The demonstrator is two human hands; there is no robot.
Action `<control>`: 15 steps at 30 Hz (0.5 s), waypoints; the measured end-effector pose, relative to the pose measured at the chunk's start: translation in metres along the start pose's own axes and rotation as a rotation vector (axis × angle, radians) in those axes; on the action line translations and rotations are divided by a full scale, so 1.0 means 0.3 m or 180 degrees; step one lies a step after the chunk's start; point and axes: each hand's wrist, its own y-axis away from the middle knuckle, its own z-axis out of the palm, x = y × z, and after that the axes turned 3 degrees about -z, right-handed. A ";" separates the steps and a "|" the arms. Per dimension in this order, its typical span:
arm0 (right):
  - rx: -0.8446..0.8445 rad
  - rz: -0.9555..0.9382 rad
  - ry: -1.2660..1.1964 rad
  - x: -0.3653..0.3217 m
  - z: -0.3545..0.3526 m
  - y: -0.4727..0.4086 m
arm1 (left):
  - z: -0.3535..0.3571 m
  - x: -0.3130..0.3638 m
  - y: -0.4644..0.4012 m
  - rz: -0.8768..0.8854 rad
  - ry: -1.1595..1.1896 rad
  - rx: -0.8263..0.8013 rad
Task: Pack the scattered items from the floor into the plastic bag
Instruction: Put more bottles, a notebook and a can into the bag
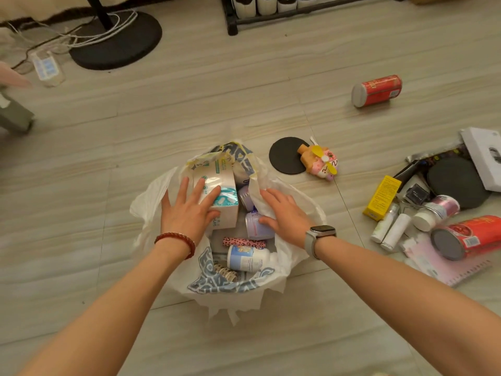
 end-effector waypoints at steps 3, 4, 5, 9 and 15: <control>0.0238 -0.0046 -0.0203 0.010 -0.017 0.043 | -0.025 0.059 0.017 0.0040 0.0133 0.0017; 0.0403 -0.0104 -0.0262 0.016 -0.030 0.069 | -0.040 0.088 0.028 0.0123 0.0174 0.0147; 0.0598 -0.0155 -0.0333 0.028 -0.048 0.098 | -0.052 0.120 0.035 0.0239 0.0193 0.0321; 0.1481 0.0035 -0.0472 0.143 -0.128 0.247 | -0.106 0.293 0.043 0.0959 0.0595 0.0654; 0.2678 0.1406 -0.0304 0.441 -0.223 0.484 | -0.144 0.616 0.008 0.2020 0.0976 0.0352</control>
